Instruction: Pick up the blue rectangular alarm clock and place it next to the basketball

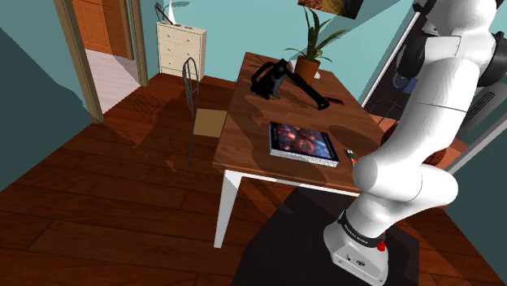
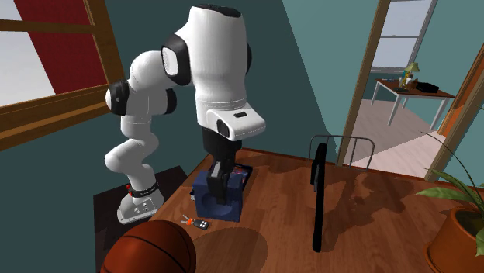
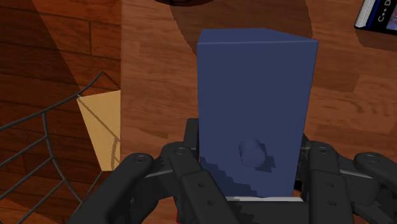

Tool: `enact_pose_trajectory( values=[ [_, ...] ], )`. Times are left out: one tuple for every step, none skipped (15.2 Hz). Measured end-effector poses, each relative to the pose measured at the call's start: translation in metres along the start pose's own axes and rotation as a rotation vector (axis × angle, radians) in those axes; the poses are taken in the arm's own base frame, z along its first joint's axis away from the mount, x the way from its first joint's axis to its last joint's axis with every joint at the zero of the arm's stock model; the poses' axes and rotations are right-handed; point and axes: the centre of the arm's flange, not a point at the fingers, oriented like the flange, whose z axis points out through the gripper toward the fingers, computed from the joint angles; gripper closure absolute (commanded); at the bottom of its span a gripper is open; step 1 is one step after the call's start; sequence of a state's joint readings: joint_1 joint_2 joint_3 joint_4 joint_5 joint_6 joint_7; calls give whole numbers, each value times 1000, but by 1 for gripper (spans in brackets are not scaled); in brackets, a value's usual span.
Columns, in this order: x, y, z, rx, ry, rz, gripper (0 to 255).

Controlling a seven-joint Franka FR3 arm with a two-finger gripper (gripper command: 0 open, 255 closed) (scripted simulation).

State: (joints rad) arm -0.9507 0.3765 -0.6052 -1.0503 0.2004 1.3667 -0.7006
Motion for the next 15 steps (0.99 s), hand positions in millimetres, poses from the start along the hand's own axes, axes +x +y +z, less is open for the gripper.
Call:
enact_pose_trajectory(
  values=[
    [-1,6,3,0,0,-1,255],
    [-2,8,6,0,0,-1,255],
    [-2,10,9,0,-1,-2,255],
    [-2,11,14,1,0,-2,255],
    [-2,12,20,1,0,-2,255],
    [-2,12,26,1,-1,-2,255],
    [-2,12,30,1,-1,-2,255],
    [-2,12,36,1,-1,-2,255],
    [-2,12,42,1,-1,-2,255],
    [-1,12,47,0,0,-2,255],
    [-1,11,51,1,-1,-2,255],
    [-2,10,57,0,-1,-2,255],
    [-2,10,63,1,0,-2,255],
    [-1,10,67,0,-1,-2,255],
    [0,11,72,0,0,-2,255]
  ],
)
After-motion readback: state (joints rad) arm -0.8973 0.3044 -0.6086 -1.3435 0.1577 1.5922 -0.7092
